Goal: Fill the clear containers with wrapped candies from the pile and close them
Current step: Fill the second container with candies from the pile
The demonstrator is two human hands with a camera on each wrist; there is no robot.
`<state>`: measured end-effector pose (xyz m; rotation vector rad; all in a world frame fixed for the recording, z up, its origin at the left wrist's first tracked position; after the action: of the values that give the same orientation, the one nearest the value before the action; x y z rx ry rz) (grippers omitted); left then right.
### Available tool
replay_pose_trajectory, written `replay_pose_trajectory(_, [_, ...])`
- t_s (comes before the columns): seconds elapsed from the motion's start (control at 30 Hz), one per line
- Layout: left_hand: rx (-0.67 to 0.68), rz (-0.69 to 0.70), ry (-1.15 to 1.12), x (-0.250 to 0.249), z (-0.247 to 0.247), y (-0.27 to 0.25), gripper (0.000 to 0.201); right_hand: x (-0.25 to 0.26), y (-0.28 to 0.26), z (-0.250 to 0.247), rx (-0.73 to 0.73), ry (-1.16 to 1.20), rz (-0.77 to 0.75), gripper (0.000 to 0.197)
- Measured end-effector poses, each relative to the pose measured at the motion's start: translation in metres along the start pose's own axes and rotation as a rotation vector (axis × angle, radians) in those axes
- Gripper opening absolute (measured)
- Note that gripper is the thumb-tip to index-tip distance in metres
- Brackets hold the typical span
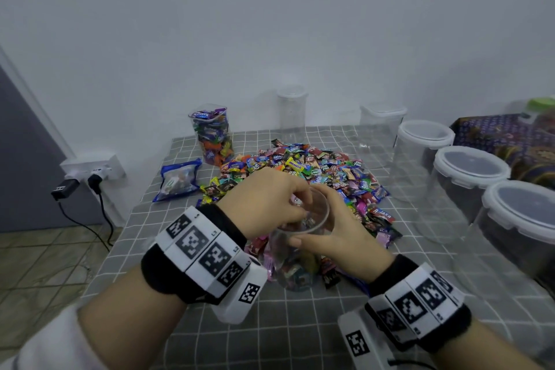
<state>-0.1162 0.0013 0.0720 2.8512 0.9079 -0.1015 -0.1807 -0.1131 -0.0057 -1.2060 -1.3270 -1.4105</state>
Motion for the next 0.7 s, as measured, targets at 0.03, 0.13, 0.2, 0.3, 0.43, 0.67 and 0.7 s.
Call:
replay_pose_trajectory(0.03, [-0.009, -0.006, -0.018, 0.000, 0.001, 0.000, 0.016, 0.000, 0.000, -0.001, -0.005, -0.004, -0.004, 0.068])
replay_pose_trajectory(0.13, [-0.040, -0.022, -0.120, 0.004, 0.004, -0.001, 0.013, -0.001, 0.001, -0.001, -0.014, -0.005, -0.008, 0.069])
replay_pose_trajectory(0.2, [-0.113, -0.031, -0.210, 0.007, 0.006, -0.003, 0.011, -0.004, 0.001, -0.001, -0.016, -0.005, 0.001, 0.073])
replay_pose_trajectory(0.3, [-0.333, -0.070, -0.295, 0.017, 0.005, -0.009, 0.014, -0.005, 0.001, -0.003, -0.015, -0.049, 0.032, 0.081])
replay_pose_trajectory(0.43, [-0.371, -0.222, -0.357, 0.041, 0.007, -0.020, 0.018, 0.000, -0.001, -0.008, 0.014, -0.102, 0.052, 0.086])
replay_pose_trajectory(0.67, [0.040, -0.360, -0.230, 0.079, 0.037, -0.037, 0.046, -0.007, -0.004, -0.042, 0.248, -0.629, 0.288, 0.088])
replay_pose_trajectory(0.7, [0.120, -0.351, -0.181, 0.082, 0.043, -0.038, 0.052, -0.007, -0.003, -0.051, 0.229, -0.715, 0.324, 0.088])
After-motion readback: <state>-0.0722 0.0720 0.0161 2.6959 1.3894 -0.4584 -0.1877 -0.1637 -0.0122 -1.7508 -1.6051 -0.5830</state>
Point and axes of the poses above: each hand's wrist, its own y-axis towards the middle knuckle, its own z-axis out of the palm, x = y × z, the point moved 3 cm from there along y, towards the middle knuckle, and after that the axes turned 11 degrees about y, right-handed, at the moved point
